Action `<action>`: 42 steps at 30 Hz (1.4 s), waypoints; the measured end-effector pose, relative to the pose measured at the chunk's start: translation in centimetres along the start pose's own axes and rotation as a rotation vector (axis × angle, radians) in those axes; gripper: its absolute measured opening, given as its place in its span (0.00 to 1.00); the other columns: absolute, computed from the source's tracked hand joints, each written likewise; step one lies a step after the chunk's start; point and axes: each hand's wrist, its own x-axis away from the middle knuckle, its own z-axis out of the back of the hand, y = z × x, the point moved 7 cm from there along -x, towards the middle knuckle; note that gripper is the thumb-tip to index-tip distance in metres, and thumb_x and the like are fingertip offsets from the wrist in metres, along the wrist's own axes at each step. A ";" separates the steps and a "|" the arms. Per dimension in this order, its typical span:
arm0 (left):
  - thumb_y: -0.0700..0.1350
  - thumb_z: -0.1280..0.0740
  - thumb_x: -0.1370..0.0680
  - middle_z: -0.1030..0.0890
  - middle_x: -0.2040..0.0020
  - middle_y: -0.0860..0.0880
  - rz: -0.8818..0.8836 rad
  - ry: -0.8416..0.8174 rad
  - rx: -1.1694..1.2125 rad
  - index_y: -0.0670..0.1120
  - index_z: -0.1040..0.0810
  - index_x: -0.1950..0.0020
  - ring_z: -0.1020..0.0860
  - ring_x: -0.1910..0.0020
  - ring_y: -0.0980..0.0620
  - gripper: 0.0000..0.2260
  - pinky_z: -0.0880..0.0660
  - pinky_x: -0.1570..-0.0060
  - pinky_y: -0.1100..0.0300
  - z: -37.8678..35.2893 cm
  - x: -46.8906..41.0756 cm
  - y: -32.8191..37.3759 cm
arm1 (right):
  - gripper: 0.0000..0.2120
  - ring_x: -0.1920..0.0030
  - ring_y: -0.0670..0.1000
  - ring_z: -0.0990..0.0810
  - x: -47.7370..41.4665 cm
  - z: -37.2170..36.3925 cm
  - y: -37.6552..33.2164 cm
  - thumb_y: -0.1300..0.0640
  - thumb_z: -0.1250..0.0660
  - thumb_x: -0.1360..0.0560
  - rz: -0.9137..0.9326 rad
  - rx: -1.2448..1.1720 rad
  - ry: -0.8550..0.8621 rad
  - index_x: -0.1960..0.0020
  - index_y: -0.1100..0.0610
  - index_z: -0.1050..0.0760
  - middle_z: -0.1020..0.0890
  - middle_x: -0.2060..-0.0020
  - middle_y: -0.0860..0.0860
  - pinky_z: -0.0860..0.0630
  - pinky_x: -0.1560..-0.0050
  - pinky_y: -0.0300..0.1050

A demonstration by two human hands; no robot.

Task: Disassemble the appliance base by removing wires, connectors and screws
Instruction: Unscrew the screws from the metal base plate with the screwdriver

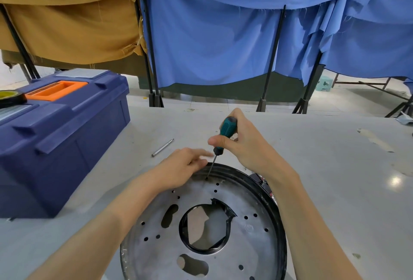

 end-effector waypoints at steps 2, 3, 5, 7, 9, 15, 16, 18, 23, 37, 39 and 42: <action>0.42 0.34 0.21 0.19 0.47 0.52 -0.065 0.052 0.243 0.50 0.25 0.37 0.21 0.48 0.57 0.13 0.25 0.43 0.62 1.0 0.0 1.3 | 0.28 0.51 0.63 0.22 0.0 -0.2 0.0 0.38 0.32 0.34 -0.010 0.041 0.002 0.48 0.59 0.36 0.22 0.53 0.61 0.24 0.51 0.59; 0.40 0.32 0.23 0.18 0.48 0.51 -0.108 0.094 0.323 0.48 0.23 0.39 0.20 0.48 0.58 0.13 0.25 0.43 0.64 1.5 0.0 2.1 | 0.29 0.50 0.62 0.23 0.0 -0.3 0.0 0.36 0.34 0.33 -0.012 0.062 0.001 0.48 0.59 0.35 0.23 0.52 0.60 0.25 0.51 0.57; 0.37 0.30 0.25 0.16 0.53 0.48 -0.181 0.168 0.441 0.43 0.20 0.46 0.18 0.53 0.54 0.08 0.22 0.47 0.62 2.2 -0.1 3.5 | 0.26 0.51 0.57 0.27 -0.1 -0.7 0.0 0.36 0.36 0.30 -0.009 0.080 0.006 0.48 0.58 0.36 0.26 0.52 0.55 0.28 0.55 0.48; 0.34 0.33 0.23 0.16 0.58 0.46 -0.190 0.216 0.511 0.41 0.20 0.50 0.16 0.57 0.51 0.05 0.20 0.49 0.53 2.1 -0.2 4.2 | 0.20 0.53 0.54 0.31 -0.2 -1.0 0.0 0.42 0.36 0.24 -0.015 0.087 0.014 0.49 0.57 0.37 0.30 0.55 0.52 0.32 0.56 0.44; 0.33 0.37 0.21 0.16 0.61 0.50 -0.178 0.270 0.525 0.46 0.20 0.54 0.16 0.59 0.52 0.10 0.18 0.52 0.53 1.8 -0.3 4.3 | 0.16 0.52 0.54 0.31 -0.3 -1.1 0.2 0.45 0.38 0.22 -0.025 0.115 0.025 0.46 0.56 0.37 0.31 0.54 0.52 0.30 0.54 0.47; 0.42 0.29 0.24 0.17 0.59 0.49 -0.157 0.395 0.534 0.47 0.24 0.55 0.15 0.64 0.51 0.05 0.18 0.60 0.54 1.9 0.4 3.3 | 0.19 0.53 0.44 0.24 0.1 0.0 -1.2 0.49 0.26 0.29 0.062 0.052 0.250 0.46 0.51 0.32 0.23 0.53 0.44 0.28 0.58 0.27; 0.44 0.28 0.25 0.17 0.57 0.47 -0.138 0.399 0.565 0.43 0.25 0.53 0.15 0.63 0.48 0.08 0.18 0.59 0.49 1.9 0.4 3.1 | 0.18 0.55 0.43 0.24 0.1 0.2 -1.5 0.52 0.24 0.31 0.084 0.021 0.276 0.48 0.52 0.29 0.22 0.56 0.43 0.29 0.57 0.27; 0.45 0.28 0.26 0.18 0.56 0.43 -0.110 0.401 0.618 0.39 0.26 0.50 0.15 0.64 0.46 0.13 0.19 0.57 0.43 1.9 0.5 2.7 | 0.14 0.57 0.41 0.22 0.1 0.3 -1.7 0.55 0.23 0.32 0.112 -0.014 0.297 0.51 0.52 0.25 0.19 0.59 0.42 0.29 0.58 0.28; 0.41 0.39 0.18 0.16 0.56 0.44 -0.118 0.296 0.662 0.44 0.24 0.43 0.16 0.58 0.46 0.07 0.19 0.52 0.52 1.0 0.4 3.0 | 0.12 0.57 0.42 0.20 0.2 0.7 -1.5 0.59 0.26 0.28 0.125 0.012 0.316 0.47 0.52 0.24 0.19 0.58 0.41 0.23 0.52 0.35; 0.45 0.29 0.25 0.18 0.62 0.48 -0.117 0.396 0.603 0.43 0.22 0.50 0.16 0.64 0.47 0.07 0.18 0.56 0.48 1.4 0.7 2.5 | 0.18 0.57 0.43 0.23 0.4 0.3 -2.1 0.64 0.27 0.29 0.156 -0.052 0.262 0.42 0.48 0.20 0.20 0.52 0.47 0.24 0.48 0.36; 0.43 0.35 0.20 0.17 0.63 0.49 -0.136 0.352 0.571 0.48 0.21 0.46 0.16 0.62 0.49 0.05 0.19 0.53 0.51 0.9 0.7 2.7 | 0.24 0.55 0.45 0.21 0.4 0.4 -2.0 0.70 0.32 0.27 0.139 -0.034 0.246 0.37 0.49 0.22 0.18 0.52 0.48 0.23 0.46 0.40; 0.40 0.40 0.18 0.17 0.62 0.50 -0.118 0.329 0.566 0.48 0.23 0.45 0.17 0.61 0.52 0.08 0.20 0.54 0.57 0.6 0.5 2.6 | 0.24 0.51 0.48 0.18 0.4 0.2 -1.8 0.74 0.37 0.25 0.126 -0.039 0.208 0.36 0.52 0.24 0.18 0.49 0.50 0.21 0.44 0.44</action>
